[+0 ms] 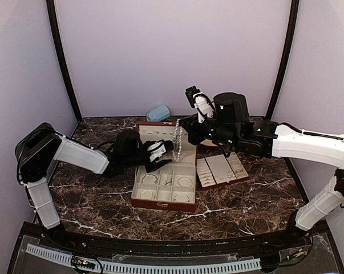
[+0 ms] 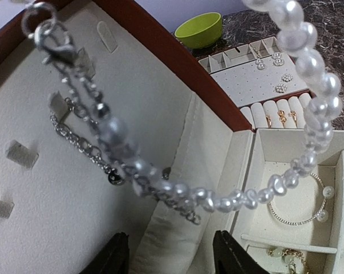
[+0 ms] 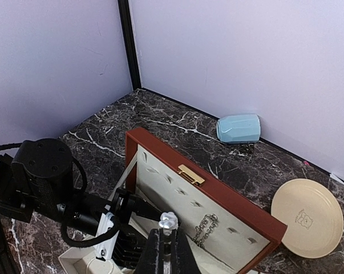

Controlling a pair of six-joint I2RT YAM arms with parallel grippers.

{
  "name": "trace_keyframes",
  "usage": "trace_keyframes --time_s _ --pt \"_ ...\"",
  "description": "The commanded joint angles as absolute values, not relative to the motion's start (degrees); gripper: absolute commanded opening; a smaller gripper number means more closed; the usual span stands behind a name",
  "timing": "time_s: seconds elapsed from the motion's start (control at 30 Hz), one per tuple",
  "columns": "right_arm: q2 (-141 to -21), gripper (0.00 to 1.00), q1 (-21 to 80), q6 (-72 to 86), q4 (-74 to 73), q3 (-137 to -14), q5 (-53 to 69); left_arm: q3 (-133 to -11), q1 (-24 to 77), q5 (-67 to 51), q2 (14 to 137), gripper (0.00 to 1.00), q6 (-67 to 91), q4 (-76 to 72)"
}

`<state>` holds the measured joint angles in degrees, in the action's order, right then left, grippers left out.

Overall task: Organize the mixed jewelry
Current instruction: Open the compartment pouch of the jewelry box.

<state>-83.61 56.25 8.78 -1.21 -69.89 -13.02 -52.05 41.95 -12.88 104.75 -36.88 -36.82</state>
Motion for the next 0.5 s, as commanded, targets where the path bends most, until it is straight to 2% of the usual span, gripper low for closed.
trace_keyframes --time_s 0.0,0.3,0.47 --pt "-81.6 0.00 55.9 10.3 2.5 -69.3 -11.8 -52.4 42.0 -12.7 105.6 0.53 -37.4 -35.0" --pt "-81.7 0.00 55.9 10.5 2.4 -69.0 -11.9 -52.1 41.9 -10.7 107.7 0.52 -37.5 -34.1" --pt "-81.7 0.00 55.9 9.7 2.5 -68.9 -12.0 -51.4 42.0 -10.3 107.6 0.38 -36.8 -35.0"
